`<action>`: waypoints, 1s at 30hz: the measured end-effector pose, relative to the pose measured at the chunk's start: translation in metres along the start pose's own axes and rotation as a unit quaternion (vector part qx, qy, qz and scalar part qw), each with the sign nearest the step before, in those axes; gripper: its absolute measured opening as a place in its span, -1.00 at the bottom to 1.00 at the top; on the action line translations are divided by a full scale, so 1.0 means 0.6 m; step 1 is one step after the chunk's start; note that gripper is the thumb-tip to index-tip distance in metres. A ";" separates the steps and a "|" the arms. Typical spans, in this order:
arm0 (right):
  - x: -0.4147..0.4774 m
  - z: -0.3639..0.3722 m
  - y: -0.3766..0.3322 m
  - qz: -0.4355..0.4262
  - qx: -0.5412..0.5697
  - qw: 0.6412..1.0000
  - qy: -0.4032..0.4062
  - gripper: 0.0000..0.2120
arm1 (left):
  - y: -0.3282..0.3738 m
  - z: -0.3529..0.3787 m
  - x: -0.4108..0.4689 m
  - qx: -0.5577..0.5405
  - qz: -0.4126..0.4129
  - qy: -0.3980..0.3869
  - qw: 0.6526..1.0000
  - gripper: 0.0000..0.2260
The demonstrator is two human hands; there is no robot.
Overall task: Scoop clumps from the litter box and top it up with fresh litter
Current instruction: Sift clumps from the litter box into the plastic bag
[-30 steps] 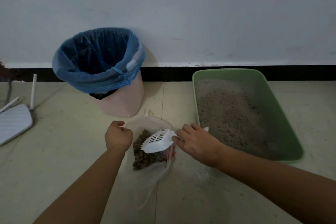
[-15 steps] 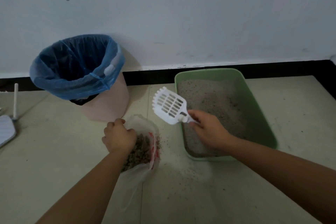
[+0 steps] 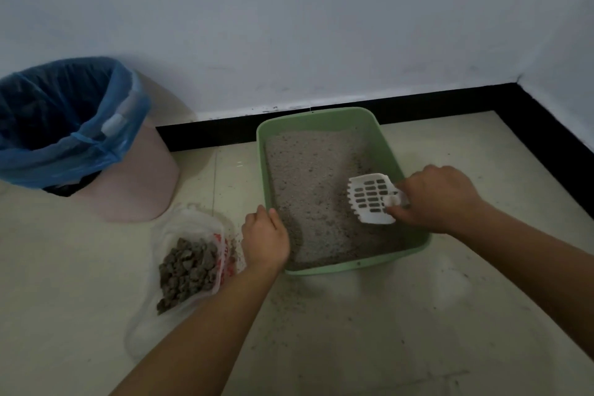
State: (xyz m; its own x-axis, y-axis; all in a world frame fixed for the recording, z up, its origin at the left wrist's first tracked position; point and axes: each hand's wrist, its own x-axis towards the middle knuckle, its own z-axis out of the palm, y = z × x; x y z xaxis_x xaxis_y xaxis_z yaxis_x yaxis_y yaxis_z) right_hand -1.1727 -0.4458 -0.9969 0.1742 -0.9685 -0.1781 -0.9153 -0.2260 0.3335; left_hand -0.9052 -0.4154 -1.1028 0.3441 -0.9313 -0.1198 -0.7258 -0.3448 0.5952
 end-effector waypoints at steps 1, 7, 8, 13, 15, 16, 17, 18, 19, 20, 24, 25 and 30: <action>0.001 0.005 0.002 -0.012 -0.025 1.000 -0.004 -0.54 | 0.001 0.004 -0.004 0.006 -0.002 0.010 1.000 -0.59; 0.025 0.056 -0.003 -0.111 -0.091 0.988 -0.053 -0.53 | -0.010 0.019 -0.015 -0.047 0.005 0.038 0.998 -0.58; 0.033 0.064 0.001 -0.111 -0.079 0.988 -0.071 -0.53 | -0.010 0.021 -0.015 -0.059 0.003 0.040 0.997 -0.58; 0.055 0.113 -0.025 -0.132 0.025 0.985 -0.104 -0.48 | -0.009 0.027 -0.014 -0.103 -0.005 0.054 0.993 -0.59; 0.059 0.131 -0.055 -0.148 0.064 0.982 -0.094 -0.52 | -0.010 0.029 -0.013 -0.109 -0.009 0.061 0.992 -0.59; 0.063 0.140 -0.070 -0.151 0.086 0.980 -0.096 -0.55 | -0.012 0.030 -0.012 -0.112 -0.011 0.064 0.992 -0.59; 0.067 0.147 -0.084 -0.152 0.111 0.977 -0.104 -0.58 | -0.013 0.031 -0.011 -0.117 -0.011 0.066 0.991 -0.59; 0.072 0.155 -0.098 -0.152 0.139 0.972 -0.117 -0.61 | -0.014 0.032 -0.011 -0.123 -0.011 0.067 0.990 -0.59; 0.074 0.160 -0.110 -0.153 0.167 0.965 -0.128 -0.63 | -0.014 0.032 -0.011 -0.129 -0.010 0.067 0.989 -0.60; 0.076 0.165 -0.120 -0.158 0.194 0.959 -0.131 -0.64 | -0.015 0.032 -0.011 -0.134 -0.010 0.068 0.989 -0.60; 0.071 0.175 -0.137 -0.169 0.288 0.934 -0.122 -0.68 | -0.019 0.036 -0.008 -0.144 -0.009 0.076 0.987 -0.61; 0.071 0.179 -0.136 -0.167 0.308 0.928 -0.127 -0.68 | -0.020 0.037 -0.007 -0.146 -0.010 0.076 0.986 -0.61; 0.078 0.208 -0.103 -0.131 0.404 0.893 -0.145 -0.70 | -0.021 0.038 -0.009 -0.177 -0.017 0.078 0.981 -0.62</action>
State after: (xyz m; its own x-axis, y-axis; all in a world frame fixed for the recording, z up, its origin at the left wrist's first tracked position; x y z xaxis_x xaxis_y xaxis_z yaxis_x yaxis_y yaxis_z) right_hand -1.1536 -0.4639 -1.1414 0.4275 -0.7985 -0.4238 -0.8403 -0.1781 -0.5121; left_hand -0.9117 -0.4087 -1.1276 0.4718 -0.8809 -0.0383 -0.4689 -0.2874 0.8352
